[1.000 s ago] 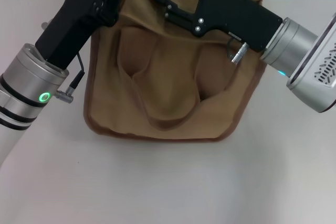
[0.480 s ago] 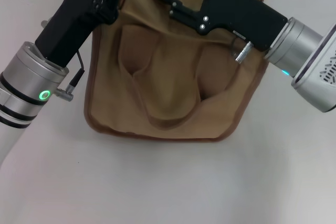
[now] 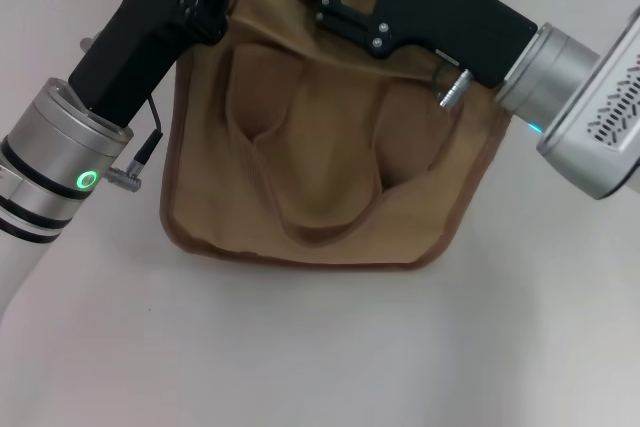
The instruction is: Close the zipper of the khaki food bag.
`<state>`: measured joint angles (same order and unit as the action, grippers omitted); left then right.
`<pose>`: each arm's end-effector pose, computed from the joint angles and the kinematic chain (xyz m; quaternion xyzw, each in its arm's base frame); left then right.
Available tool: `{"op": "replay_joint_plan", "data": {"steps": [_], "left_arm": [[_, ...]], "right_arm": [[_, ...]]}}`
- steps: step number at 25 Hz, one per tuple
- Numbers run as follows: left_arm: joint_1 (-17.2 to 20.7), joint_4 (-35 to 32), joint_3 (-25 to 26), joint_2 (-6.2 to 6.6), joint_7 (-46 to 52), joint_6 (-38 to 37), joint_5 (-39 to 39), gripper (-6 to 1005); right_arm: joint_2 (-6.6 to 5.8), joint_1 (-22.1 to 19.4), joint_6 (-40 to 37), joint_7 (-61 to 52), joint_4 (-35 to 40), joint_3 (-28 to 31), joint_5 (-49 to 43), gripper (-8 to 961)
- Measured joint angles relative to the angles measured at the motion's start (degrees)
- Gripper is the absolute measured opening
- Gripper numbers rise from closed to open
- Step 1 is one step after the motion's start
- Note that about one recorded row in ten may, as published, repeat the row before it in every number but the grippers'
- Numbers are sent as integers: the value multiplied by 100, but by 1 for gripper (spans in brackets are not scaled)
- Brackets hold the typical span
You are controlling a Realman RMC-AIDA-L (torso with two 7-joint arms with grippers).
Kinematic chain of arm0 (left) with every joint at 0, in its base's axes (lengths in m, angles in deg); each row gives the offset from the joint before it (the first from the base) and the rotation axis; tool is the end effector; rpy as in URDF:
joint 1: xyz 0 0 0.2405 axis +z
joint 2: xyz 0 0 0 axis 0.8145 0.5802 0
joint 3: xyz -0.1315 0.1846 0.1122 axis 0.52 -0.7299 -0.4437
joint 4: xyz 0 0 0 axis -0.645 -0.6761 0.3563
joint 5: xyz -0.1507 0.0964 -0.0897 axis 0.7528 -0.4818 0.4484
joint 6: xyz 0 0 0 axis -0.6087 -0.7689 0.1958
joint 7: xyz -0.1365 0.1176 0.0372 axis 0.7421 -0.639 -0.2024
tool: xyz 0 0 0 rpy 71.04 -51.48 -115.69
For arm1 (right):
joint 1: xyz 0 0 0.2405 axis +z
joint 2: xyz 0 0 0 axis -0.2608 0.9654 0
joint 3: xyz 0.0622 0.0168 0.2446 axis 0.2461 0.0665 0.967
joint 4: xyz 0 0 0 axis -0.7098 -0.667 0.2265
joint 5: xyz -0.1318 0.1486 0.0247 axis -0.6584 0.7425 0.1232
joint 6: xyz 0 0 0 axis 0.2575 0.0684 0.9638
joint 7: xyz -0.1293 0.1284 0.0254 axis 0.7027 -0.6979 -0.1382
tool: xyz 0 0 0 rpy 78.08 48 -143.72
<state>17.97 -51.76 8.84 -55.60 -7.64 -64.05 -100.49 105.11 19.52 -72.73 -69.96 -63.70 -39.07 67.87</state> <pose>-0.1636 0.3329 -0.0109 -0.7198 -0.1491 -0.6196 0.2751 0.1169 0.3745 -0.0693 -0.8313 -0.1516 0.3751 0.3812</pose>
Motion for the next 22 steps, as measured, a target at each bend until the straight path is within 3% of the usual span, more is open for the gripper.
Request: {"op": "replay_joint_plan", "data": {"steps": [22], "left_arm": [[0,0,-1,-1,0,0,-22,97]], "right_arm": [[0,27,129,-3,134,-68,8,757]]}}
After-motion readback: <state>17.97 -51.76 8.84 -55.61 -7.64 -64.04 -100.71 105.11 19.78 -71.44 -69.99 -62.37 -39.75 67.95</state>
